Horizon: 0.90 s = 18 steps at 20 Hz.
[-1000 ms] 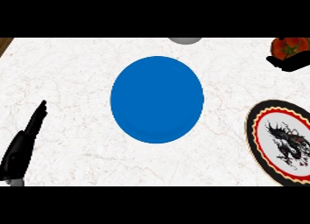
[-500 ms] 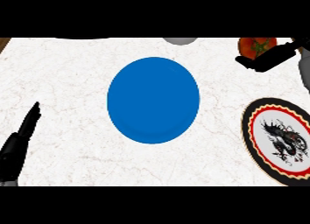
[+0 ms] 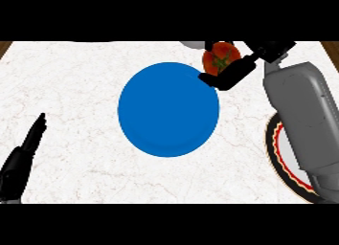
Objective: Pick the tomato from the plate and place it in the plate
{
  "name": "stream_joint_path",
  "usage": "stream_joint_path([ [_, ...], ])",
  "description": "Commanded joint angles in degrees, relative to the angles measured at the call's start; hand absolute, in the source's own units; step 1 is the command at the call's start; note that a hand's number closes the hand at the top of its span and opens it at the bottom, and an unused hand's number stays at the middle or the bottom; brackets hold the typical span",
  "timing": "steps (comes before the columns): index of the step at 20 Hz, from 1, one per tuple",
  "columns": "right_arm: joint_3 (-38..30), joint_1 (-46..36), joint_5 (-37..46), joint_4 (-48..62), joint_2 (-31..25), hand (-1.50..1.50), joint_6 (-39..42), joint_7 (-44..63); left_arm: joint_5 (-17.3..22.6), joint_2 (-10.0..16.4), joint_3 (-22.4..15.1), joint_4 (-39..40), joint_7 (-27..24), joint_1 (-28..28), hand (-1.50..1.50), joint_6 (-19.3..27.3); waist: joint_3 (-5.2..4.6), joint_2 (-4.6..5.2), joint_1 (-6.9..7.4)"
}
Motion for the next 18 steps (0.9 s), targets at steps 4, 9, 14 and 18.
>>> stream_joint_path([
  [4, 7.7, 0.1, 5.2, 0.2, 9.2, 1.5, -0.4, 8.9, -0.4, -0.3, 0.7, 2.8, -1.5, -1.6, 0.0, 0.1, 0.01, 0.04, -0.11],
  [9, 10.9, -2.2, 7.2, 14.4, 13.1, 1.5, -7.8, 4.1, -1.6, -0.9, 0.4, 1.8, -2.1, -0.8, 0.0, 1.0, 0.02, 0.38, 0.93],
  [14, 10.1, -1.1, -3.3, 20.4, 13.2, 1.5, -10.0, 7.9, -0.9, -0.4, -0.5, -2.4, 3.0, -1.8, 0.0, -1.2, 0.07, 0.47, 1.86],
  [18, 15.3, -7.8, -7.1, 26.1, 13.2, -1.5, -14.4, 14.9, -1.0, -0.1, 0.6, 0.6, 0.2, -2.8, 0.0, -1.1, 0.0, 0.43, 1.67],
])
